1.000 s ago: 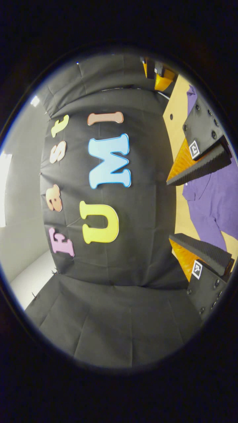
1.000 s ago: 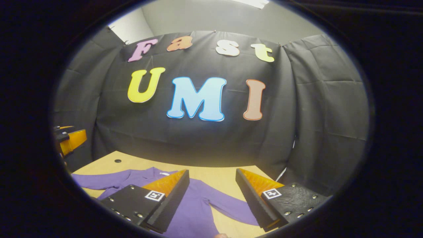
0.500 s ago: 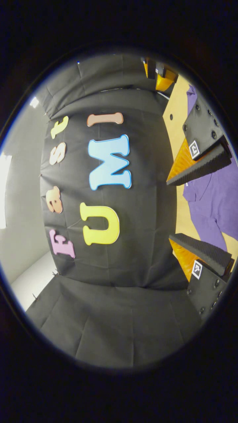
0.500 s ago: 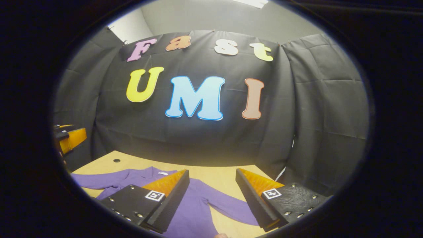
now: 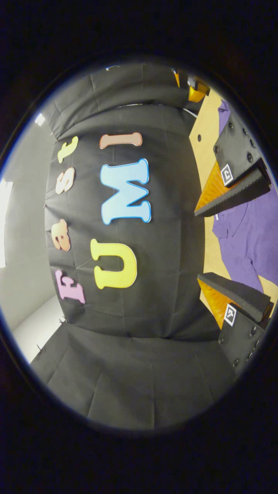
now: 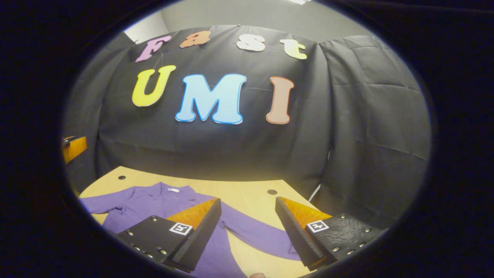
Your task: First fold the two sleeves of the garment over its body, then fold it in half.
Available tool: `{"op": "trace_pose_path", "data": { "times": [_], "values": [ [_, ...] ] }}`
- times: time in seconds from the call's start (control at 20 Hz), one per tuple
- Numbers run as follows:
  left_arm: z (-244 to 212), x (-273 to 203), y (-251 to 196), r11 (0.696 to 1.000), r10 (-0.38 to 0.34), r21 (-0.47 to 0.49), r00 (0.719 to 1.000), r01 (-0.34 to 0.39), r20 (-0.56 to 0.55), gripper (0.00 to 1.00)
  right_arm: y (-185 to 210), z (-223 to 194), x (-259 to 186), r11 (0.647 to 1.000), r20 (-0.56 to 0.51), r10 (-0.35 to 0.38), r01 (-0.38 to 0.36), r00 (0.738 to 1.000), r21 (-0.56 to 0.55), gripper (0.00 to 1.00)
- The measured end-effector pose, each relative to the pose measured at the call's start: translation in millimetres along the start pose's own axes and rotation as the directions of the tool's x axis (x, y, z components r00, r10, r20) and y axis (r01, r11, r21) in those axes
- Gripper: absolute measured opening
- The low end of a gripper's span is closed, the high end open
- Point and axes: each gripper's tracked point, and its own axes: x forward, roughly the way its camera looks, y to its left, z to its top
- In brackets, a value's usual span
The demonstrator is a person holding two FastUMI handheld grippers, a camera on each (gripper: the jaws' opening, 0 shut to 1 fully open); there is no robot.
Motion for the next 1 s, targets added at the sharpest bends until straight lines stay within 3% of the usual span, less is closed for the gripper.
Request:
{"op": "trace_pose_path", "data": {
  "times": [0.1, 0.15, 0.25, 0.4, 0.65, 0.7, 0.85, 1.0],
  "values": [
    [-2.2, -0.3, -3.0, 1.000, 0.002, -0.004, 1.000, -0.002, -0.004, 0.99, -15.3, -18.4, 3.5, 1.000, -0.046, -0.026, 0.027, 0.999, 0.010, 0.96],
    [-3.4, 0.6, -4.7, 1.000, 0.006, -0.005, 1.000, -0.006, -0.007, 0.99, -22.3, -28.7, 5.0, 0.999, -0.072, -0.039, 0.040, 0.997, 0.016, 0.92],
    [-5.1, 0.1, -7.2, 1.000, 0.012, -0.007, 1.000, -0.012, -0.012, 0.99, -36.5, -48.4, 8.5, 0.997, -0.125, -0.064, 0.068, 0.990, 0.029, 0.96],
    [-7.6, -2.9, -7.8, 1.000, 0.023, -0.004, 1.000, -0.023, -0.019, 0.99, -60.7, -82.6, 12.6, 0.992, -0.215, -0.095, 0.111, 0.972, 0.061, 0.93],
    [-13.3, -8.1, -8.4, 0.999, 0.043, 0.007, 0.998, -0.043, -0.039, 0.99, -95.3, -140.7, 24.8, 0.977, -0.361, -0.139, 0.188, 0.922, 0.102, 0.93],
    [-13.3, -9.5, -8.2, 0.999, 0.048, 0.010, 0.998, -0.047, -0.041, 0.99, -102.2, -150.6, 28.9, 0.975, -0.383, -0.152, 0.201, 0.911, 0.092, 0.89],
    [-12.4, -12.9, -7.6, 0.998, 0.060, 0.024, 0.997, -0.059, -0.043, 0.99, -115.6, -177.4, 39.3, 0.971, -0.442, -0.172, 0.228, 0.880, 0.074, 0.93],
    [-13.7, -18.5, -4.9, 0.997, 0.079, 0.026, 0.996, -0.078, -0.048, 0.99, -119.6, -210.3, 49.9, 0.966, -0.520, -0.179, 0.249, 0.835, 0.068, 0.92]
  ]
}}
